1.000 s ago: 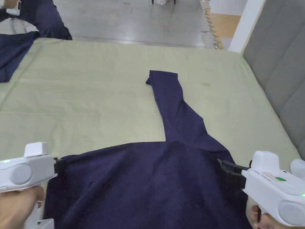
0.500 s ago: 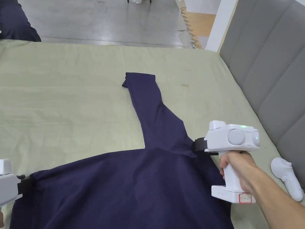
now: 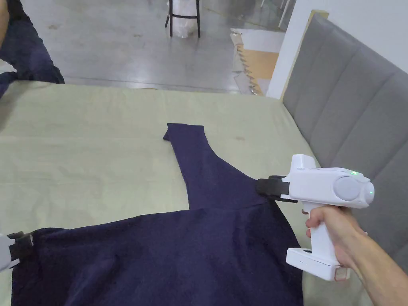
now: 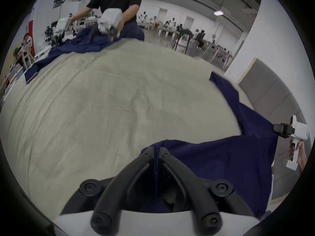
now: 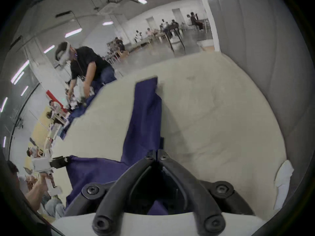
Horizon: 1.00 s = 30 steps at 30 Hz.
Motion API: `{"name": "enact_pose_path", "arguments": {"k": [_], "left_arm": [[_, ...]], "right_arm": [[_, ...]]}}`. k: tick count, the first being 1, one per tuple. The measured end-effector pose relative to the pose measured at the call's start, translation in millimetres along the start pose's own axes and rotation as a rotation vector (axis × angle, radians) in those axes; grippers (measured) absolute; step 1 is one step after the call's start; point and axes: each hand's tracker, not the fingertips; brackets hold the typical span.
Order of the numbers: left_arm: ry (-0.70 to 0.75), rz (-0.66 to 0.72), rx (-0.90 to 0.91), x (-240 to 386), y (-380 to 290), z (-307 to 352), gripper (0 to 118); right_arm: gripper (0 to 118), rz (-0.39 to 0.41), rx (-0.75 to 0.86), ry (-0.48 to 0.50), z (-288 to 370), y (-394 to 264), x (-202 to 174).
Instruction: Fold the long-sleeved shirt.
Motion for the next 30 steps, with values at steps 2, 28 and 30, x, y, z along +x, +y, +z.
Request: {"name": "enact_pose_path", "arguments": {"k": [2, 28, 30], "left_arm": [[-0.017, -0.020, 0.061, 4.7, 7.8, 27.1, 8], [-0.156, -0.235, 0.738, 138.6, 266.0, 393.3, 8], [-0.145, -0.241, 0.761, 151.1, 291.9, 400.4, 8]], "right_arm": [[0, 0.039, 0.041, -0.008, 26.8, 4.8, -12.7], [0, 0.379, 0.722, -0.045, 422.1, 204.2, -216.7], [0, 0.375, 0.747, -0.058, 434.2, 227.7, -224.6]]}}
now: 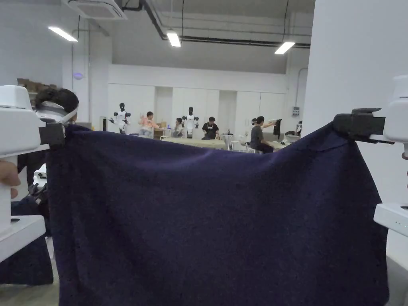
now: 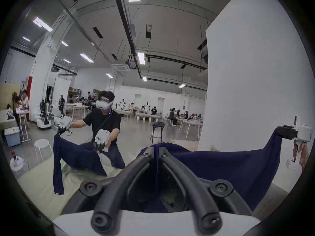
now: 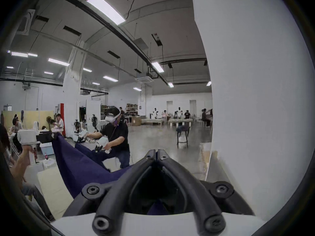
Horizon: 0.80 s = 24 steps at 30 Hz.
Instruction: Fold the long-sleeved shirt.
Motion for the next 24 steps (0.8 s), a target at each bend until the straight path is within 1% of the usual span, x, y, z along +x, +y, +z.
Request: {"name": "enact_pose_path", "arguments": {"k": [2, 6, 8, 13, 15, 16, 18, 21, 24], "left_arm": [[0.004, 0.000, 0.012, 4.0, 21.6, -13.6, 8], [0.030, -0.012, 0.036, 10.4, 59.9, -44.5, 8], [0.046, -0.022, 0.049, 13.5, 75.6, -59.7, 8], [0.089, -0.041, 0.071, 15.4, 105.2, -111.5, 8], [0.119, -0.072, 0.092, 14.8, 112.5, -132.6, 7], [0.108, -0.075, 0.102, 12.8, 113.7, -143.6, 7], [0.132, -0.070, 0.107, 8.5, 119.2, -168.5, 7], [0.150, -0.052, 0.138, -0.6, 128.7, -199.8, 7], [0.182, -0.058, 0.148, -6.4, 136.2, -227.7, 7]], "right_arm": [[0, 0.026, 0.020, -0.038, -8.8, 19.9, 0.4], [0, 0.035, 0.044, -0.074, -35.2, 52.7, 3.8], [0, 0.057, 0.056, -0.104, -52.9, 64.4, 4.2], [0, 0.090, 0.064, -0.149, -113.1, 85.1, 5.8], [0, 0.110, 0.078, -0.186, -139.6, 91.1, 5.0], [0, 0.121, 0.091, -0.205, -153.1, 93.5, 3.3], [0, 0.097, 0.099, -0.211, -179.4, 97.4, 1.9], [0, 0.116, 0.113, -0.234, -220.3, 100.5, -0.5], [0, 0.108, 0.140, -0.239, -252.5, 103.5, -2.7]]}}
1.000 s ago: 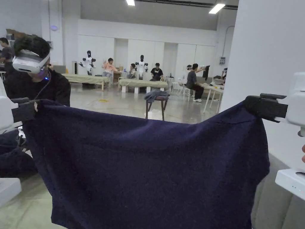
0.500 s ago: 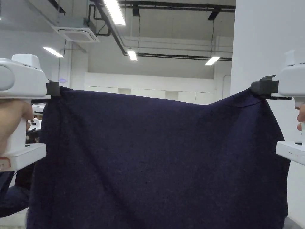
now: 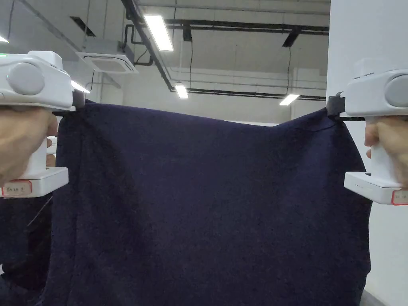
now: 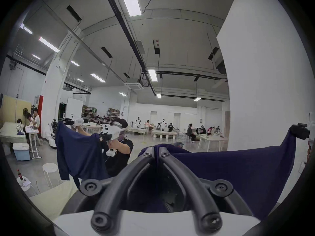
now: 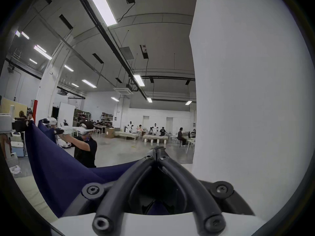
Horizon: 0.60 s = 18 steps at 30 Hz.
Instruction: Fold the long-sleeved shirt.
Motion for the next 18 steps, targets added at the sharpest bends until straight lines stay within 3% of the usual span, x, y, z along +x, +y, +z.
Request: {"name": "enact_pose_path", "arguments": {"k": [3, 6, 8, 18], "left_arm": [[0.002, 0.010, 0.036, -4.7, 0.8, -22.6, 7], [0.019, 0.009, 0.043, -12.8, 0.2, -36.3, 7], [0.021, 0.041, 0.054, -20.0, -4.1, -37.2, 7], [0.004, -0.020, -0.069, -24.8, -79.8, -16.9, 7]], "right_arm": [[0, -0.103, 0.030, 0.009, -18.5, -1.8, -10.1], [0, -0.043, 0.061, -0.003, -28.4, -4.1, -21.1], [0, -0.064, 0.081, 0.029, -32.8, -8.4, -21.7], [0, 0.009, 0.027, 0.043, -13.5, -71.6, -26.3]]}}
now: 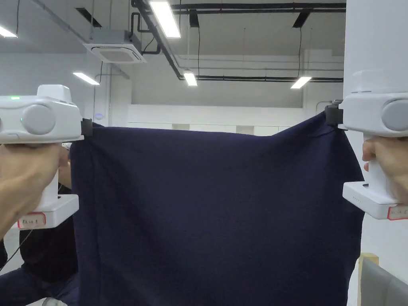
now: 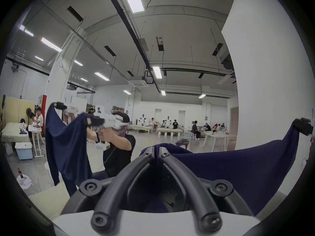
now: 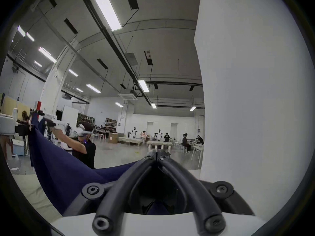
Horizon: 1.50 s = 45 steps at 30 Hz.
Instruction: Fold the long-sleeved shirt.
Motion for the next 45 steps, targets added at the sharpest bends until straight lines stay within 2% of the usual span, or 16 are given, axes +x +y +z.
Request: {"name": "enact_pose_path", "arguments": {"k": [9, 11, 17, 19, 21, 22, 24, 28, 29, 31, 33, 35, 38, 39, 43, 45], "left_arm": [[-0.065, -0.020, -0.161, -2.5, -129.6, 93.1, 7], [-0.101, -0.012, -0.208, -4.2, -156.7, 122.2, 7], [-0.164, -0.013, -0.313, -12.4, -246.8, 221.5, 7], [-0.192, 0.049, -0.347, -20.5, -279.9, 259.8, 7], [-0.195, 0.036, -0.364, -26.2, -307.9, 295.1, 7], [-0.223, 0.017, -0.411, -27.7, -325.5, 311.5, 7], [-0.217, -0.029, -0.479, -32.2, -358.4, 346.9, 7], [-0.260, 0.011, -0.722, -49.4, -429.9, 406.9, 7], [-0.291, -0.007, -0.780, -52.5, -443.6, 419.2, 7], [-0.254, -0.032, -0.861, -59.8, -470.4, 445.9, 7], [-0.267, -0.012, -0.967, -69.0, -492.4, 461.2, 7], [-0.262, -0.062, -1.056, -70.1, -510.8, 472.1, 7], [-0.253, -0.153, -1.150, -71.1, -533.9, 479.4, 7], [-0.264, -0.157, -1.191, -70.8, -541.6, 480.2, 7], [-0.252, -0.298, -1.278, -69.4, -574.0, 477.6, 7], [-0.264, -0.281, -1.331, -65.7, -582.2, 477.2, 7]], "right_arm": [[0, 0.000, -0.180, 0.062, 104.1, -113.0, 17.8], [0, -0.037, -0.199, 0.086, 139.9, -137.0, 24.1], [0, -0.072, -0.305, 0.108, 244.0, -211.5, 38.2], [0, -0.052, -0.334, 0.120, 287.4, -239.9, 41.7], [0, -0.050, -0.419, 0.130, 326.4, -269.1, 43.6], [0, -0.079, -0.419, 0.131, 349.9, -285.6, 45.2], [0, -0.056, -0.510, 0.152, 390.5, -314.6, 47.5], [0, -0.152, -0.688, 0.161, 473.4, -380.2, 52.9], [0, -0.169, -0.742, 0.203, 489.8, -396.2, 51.9], [0, -0.115, -0.868, 0.202, 525.2, -427.9, 43.1], [0, -0.111, -0.987, 0.237, 551.0, -459.7, 37.2], [0, -0.169, -1.100, 0.239, 563.8, -490.3, 35.0], [0, -0.115, -1.277, 0.266, 570.0, -524.0, 26.6], [0, -0.091, -1.318, 0.304, 570.4, -532.4, 22.9], [0, -0.012, -1.419, 0.309, 568.1, -557.9, 11.7], [0, 0.001, -1.450, 0.310, 566.0, -562.9, 5.7]]}}
